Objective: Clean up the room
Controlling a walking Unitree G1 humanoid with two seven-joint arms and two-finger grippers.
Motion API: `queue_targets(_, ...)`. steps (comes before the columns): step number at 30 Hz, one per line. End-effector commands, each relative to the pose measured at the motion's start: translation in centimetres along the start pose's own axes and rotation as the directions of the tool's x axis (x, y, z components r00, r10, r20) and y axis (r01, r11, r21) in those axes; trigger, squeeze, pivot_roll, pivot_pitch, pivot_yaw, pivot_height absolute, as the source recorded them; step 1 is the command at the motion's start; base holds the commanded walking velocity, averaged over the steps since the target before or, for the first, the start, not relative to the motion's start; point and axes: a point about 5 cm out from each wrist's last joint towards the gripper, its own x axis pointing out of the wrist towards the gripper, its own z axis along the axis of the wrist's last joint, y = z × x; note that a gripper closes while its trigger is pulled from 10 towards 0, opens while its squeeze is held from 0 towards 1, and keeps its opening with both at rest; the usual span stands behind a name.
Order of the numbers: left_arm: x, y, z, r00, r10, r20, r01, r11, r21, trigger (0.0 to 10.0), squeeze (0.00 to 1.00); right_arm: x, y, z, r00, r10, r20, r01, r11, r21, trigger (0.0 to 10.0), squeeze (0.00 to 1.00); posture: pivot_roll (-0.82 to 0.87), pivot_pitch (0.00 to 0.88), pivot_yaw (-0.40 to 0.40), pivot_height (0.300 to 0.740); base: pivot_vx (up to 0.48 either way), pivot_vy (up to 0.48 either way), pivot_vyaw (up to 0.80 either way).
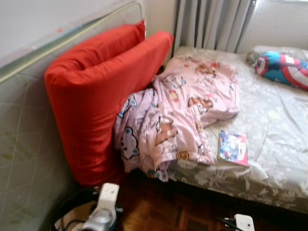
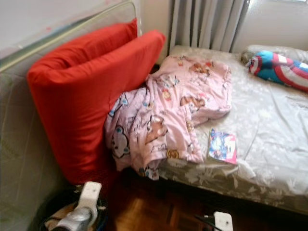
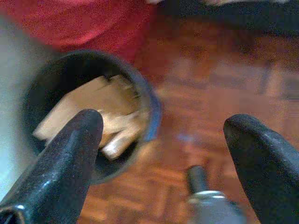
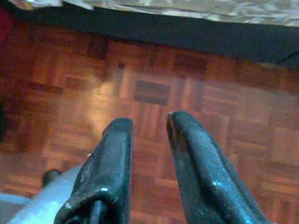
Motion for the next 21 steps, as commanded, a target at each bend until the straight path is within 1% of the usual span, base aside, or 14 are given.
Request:
queue_targets(1,-0.05,0.83,-0.59,1.0,0.019,-0.022,-0.019,1.0,0.009,10.0,0.0,0.04,-0.04,0.24,1.0,-0.005,0.011,0.005,1.0,0.006,10.0,0.0,-0.03,0.0,-0.029,0.74,0.0,0.0,0.0)
queue_targets(16,-0.06,0.86,-0.61,1.0,0.016,-0.02,-0.016,1.0,0.007,10.0,0.0,0.05,0.01,0.22,1.0,-0.003,0.01,0.003,1.0,0.003,10.0,0.0,-0.03,0.0,-0.029,0.74,0.0,-0.264,0.0)
queue_targets(18,-0.06,0.86,-0.61,1.0,0.015,-0.02,-0.015,1.0,0.006,10.0,0.0,0.05,0.01,0.22,1.0,-0.003,0.009,0.003,1.0,-0.001,10.0,0.0,-0.04,0.0,-0.028,0.74,0.0,0.0,0.0)
queue_targets(21,-0.06,0.83,-0.62,1.0,0.015,-0.021,-0.014,1.0,0.005,10.0,0.0,0.05,-0.01,0.23,1.0,-0.002,0.008,0.002,1.0,-0.006,10.0,0.0,-0.04,0.0,-0.027,0.74,0.0,-0.285,0.0)
